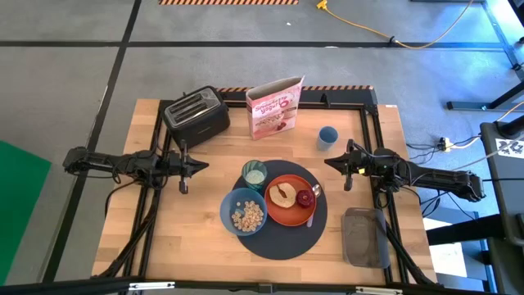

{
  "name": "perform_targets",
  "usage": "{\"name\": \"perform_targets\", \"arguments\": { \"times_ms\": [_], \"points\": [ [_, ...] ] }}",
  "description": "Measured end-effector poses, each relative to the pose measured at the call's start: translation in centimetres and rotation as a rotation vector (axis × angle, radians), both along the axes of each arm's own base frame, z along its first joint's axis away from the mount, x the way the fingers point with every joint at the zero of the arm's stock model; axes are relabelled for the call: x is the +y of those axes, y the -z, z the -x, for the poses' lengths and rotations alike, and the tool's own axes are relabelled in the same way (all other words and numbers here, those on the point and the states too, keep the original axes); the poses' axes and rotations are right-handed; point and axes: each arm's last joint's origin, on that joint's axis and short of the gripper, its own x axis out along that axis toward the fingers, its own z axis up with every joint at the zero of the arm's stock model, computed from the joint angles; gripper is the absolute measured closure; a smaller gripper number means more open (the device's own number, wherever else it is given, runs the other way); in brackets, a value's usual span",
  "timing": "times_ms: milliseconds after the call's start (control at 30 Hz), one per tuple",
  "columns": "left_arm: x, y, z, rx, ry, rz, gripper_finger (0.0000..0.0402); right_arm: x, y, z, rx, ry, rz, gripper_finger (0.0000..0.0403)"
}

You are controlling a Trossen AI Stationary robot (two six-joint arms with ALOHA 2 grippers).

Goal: Arrange a breakfast setting
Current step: Return to Home Position

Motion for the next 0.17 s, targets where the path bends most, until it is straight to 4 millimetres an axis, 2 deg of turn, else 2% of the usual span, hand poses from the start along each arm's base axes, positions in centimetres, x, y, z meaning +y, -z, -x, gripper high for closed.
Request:
{"name": "perform_targets", "arguments": {
  "times_ms": [167],
  "points": [
    [0.0,0.0,0.0,0.0,0.0,0.0,0.0399,0.0,0.0,0.0,0.0,0.0,0.0,0.0403]
  ]
}}
